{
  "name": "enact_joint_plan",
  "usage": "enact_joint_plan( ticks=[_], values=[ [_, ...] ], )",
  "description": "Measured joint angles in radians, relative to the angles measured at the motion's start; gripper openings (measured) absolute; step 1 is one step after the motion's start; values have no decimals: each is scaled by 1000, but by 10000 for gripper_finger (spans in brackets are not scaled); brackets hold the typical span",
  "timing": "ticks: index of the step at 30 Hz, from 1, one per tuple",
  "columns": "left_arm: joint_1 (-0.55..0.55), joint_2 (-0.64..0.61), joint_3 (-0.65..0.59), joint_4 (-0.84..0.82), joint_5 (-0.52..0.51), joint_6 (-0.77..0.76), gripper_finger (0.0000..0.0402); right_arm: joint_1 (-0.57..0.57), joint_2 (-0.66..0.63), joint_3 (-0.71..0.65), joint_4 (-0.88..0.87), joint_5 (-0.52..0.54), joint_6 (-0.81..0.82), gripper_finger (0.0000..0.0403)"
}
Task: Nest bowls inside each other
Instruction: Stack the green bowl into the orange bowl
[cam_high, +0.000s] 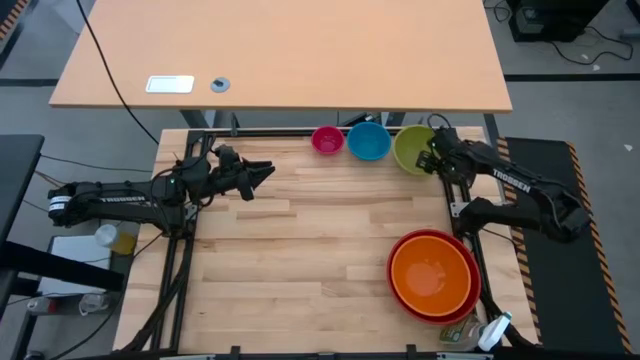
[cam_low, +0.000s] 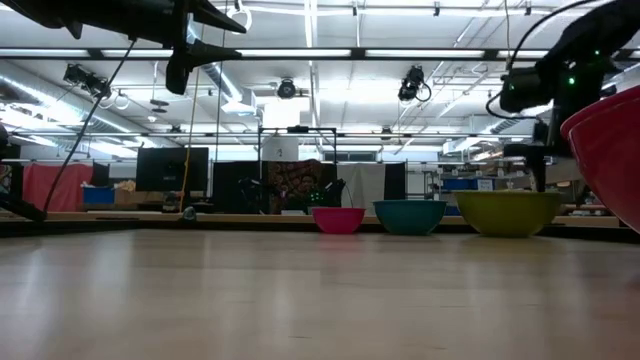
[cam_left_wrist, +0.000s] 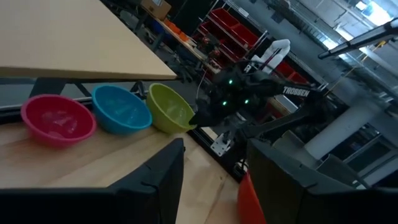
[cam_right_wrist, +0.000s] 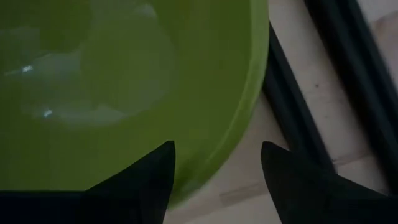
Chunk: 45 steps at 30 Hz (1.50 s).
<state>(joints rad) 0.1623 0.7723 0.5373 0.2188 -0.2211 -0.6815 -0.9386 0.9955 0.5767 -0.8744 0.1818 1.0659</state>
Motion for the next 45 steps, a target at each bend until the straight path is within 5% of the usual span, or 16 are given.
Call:
enact_joint_plan(
  ticks=[12, 24, 36, 42, 45],
  values=[
    [0, 0, 0, 0, 0, -14, 178, 0, 0, -118, 238, 62, 245, 215],
    [0, 0, 0, -1, 0, -4, 178, 0, -1, -122, 253, 92, 270, 19],
    [0, 0, 0, 0, 0, -8, 178, 2, -47, -123, 322, 151, 345, 15],
    [0, 0, 0, 0, -1, -15, 178, 13, -162, -95, 350, 222, 197, 21],
    [0, 0, 0, 0, -1, -15, 178, 16, -217, -68, 464, 157, -42, 30]
  ],
)
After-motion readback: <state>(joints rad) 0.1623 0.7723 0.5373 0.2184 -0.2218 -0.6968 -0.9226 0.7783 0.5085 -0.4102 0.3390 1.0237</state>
